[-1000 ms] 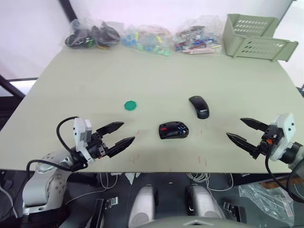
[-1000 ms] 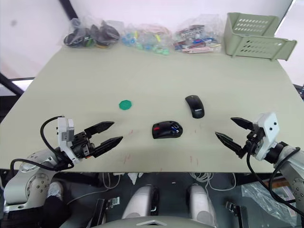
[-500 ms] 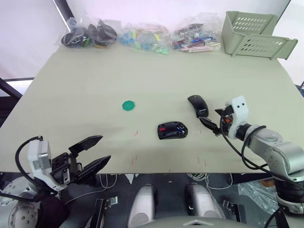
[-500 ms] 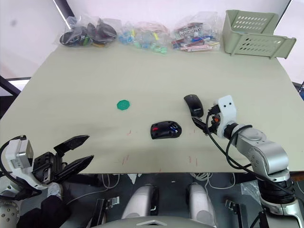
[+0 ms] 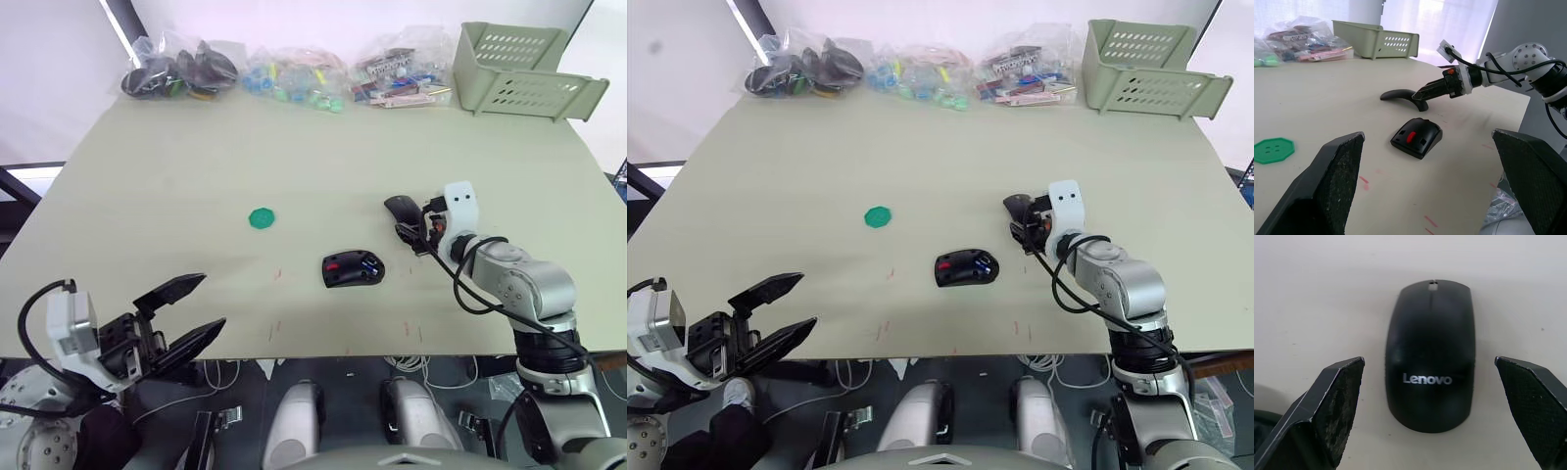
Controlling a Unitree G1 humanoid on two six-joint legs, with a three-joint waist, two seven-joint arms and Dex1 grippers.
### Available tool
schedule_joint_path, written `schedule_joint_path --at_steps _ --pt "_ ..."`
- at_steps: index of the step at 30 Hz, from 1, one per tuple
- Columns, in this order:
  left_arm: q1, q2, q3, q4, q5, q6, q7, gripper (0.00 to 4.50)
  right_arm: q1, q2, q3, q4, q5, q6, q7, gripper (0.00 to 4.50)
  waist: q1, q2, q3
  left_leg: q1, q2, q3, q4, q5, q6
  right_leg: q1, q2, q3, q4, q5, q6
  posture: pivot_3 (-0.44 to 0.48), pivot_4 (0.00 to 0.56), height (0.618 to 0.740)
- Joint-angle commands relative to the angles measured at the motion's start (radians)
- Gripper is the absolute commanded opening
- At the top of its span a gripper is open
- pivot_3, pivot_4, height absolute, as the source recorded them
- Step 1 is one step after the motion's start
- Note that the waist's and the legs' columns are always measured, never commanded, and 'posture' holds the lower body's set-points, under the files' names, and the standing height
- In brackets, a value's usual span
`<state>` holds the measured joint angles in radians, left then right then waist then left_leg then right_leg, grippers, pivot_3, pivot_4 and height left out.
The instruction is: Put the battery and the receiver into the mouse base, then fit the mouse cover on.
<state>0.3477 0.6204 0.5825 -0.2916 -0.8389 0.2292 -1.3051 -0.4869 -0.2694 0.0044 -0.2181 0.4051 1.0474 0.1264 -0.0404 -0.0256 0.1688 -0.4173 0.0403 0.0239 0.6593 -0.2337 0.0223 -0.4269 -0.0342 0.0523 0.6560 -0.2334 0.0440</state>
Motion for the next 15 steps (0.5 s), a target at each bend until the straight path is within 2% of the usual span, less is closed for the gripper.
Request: schedule_joint_path --at_steps 1,15 --pt "-0.005 0.016 0.002 0.006 0.004 -0.020 -0.017 4.43 -0.031 0.014 -0.008 -0.016 -0.005 0.016 -0.001 4.50 -0.001 0.000 0.000 0.000 0.000 0.000 0.000 0.000 0.000 0.000 0.000 0.000 0.000 0.000 0.000 0.000 0.150 0.740" --pt "-0.028 0.011 -0.027 -0.016 0.022 -0.014 0.011 4.43 -0.054 0.063 -0.008 0.038 -0.043 0.025 0.006 4.50 -0.003 0.000 0.000 0.000 0.000 0.000 0.000 0.000 0.000 -0.001 0.001 0.001 0.001 0.000 0.000 0.000 0.150 0.740"
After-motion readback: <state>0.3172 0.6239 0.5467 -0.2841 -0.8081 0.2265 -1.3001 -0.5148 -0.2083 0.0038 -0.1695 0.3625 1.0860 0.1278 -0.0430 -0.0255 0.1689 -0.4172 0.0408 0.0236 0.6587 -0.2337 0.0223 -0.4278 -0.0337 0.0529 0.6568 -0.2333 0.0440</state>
